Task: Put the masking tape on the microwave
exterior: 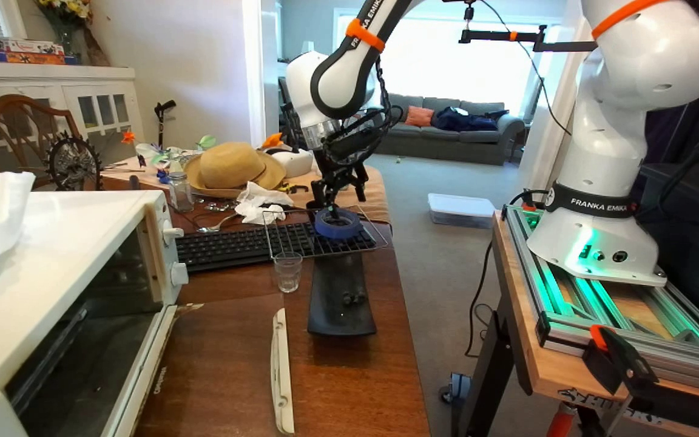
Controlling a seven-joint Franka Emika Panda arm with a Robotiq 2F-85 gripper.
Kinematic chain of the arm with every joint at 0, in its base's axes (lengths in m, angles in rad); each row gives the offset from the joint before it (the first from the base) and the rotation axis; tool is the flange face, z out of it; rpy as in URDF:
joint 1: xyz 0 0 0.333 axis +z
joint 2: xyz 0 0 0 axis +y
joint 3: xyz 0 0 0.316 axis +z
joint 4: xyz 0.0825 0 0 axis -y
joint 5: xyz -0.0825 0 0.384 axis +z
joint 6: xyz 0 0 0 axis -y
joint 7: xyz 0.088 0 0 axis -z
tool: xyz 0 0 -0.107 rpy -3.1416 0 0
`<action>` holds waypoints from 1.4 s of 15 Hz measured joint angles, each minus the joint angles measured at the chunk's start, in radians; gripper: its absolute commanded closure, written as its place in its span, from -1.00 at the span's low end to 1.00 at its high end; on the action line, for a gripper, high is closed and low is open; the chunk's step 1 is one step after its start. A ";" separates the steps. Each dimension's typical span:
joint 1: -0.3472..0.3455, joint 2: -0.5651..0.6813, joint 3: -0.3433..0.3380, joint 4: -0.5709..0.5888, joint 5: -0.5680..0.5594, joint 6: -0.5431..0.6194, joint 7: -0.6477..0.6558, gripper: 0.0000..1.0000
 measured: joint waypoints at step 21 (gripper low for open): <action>-0.054 0.076 -0.030 0.012 0.168 0.044 -0.141 0.93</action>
